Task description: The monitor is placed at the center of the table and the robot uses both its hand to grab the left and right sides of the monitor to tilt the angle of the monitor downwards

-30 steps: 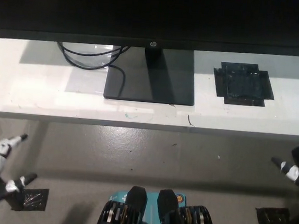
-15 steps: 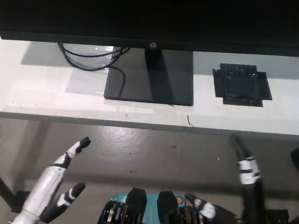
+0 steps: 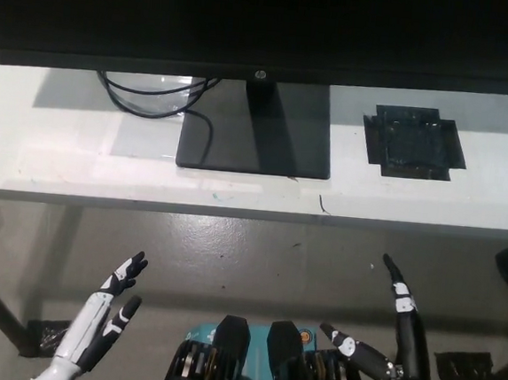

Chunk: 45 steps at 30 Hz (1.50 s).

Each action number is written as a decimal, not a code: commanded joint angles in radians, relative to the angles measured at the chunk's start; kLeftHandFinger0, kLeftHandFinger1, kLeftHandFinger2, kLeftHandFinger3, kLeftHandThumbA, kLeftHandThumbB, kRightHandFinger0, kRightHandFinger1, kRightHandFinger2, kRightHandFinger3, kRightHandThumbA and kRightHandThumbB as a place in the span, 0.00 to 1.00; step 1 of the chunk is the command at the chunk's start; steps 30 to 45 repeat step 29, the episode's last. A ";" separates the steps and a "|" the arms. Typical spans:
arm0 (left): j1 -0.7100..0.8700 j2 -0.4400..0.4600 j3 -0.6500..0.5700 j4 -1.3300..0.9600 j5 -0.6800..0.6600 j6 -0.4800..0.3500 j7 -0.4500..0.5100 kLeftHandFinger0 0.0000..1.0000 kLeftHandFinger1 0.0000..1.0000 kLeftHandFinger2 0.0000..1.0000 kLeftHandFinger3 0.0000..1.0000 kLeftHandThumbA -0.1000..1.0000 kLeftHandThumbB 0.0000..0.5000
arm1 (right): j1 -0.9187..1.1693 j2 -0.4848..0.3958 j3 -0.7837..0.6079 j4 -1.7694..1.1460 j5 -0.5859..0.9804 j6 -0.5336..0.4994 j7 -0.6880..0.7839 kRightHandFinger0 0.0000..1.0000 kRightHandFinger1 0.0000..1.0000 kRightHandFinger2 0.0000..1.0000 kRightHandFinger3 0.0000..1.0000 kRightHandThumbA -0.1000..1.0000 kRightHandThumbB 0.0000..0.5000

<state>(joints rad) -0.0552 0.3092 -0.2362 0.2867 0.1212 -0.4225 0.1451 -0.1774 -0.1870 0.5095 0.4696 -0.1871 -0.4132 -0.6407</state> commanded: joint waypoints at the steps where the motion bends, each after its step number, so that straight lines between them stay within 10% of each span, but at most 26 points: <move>1: -0.039 -0.007 0.015 0.015 -0.025 -0.048 -0.006 1.00 1.00 1.00 1.00 1.00 0.65 | -0.041 0.019 -0.044 0.026 0.099 -0.057 0.076 1.00 1.00 1.00 1.00 1.00 0.75; 45: -0.062 0.002 0.030 0.035 -0.024 -0.048 -0.021 1.00 1.00 1.00 1.00 0.98 0.58 | -0.052 0.038 -0.097 0.032 0.090 -0.057 0.139 1.00 1.00 1.00 1.00 0.98 0.76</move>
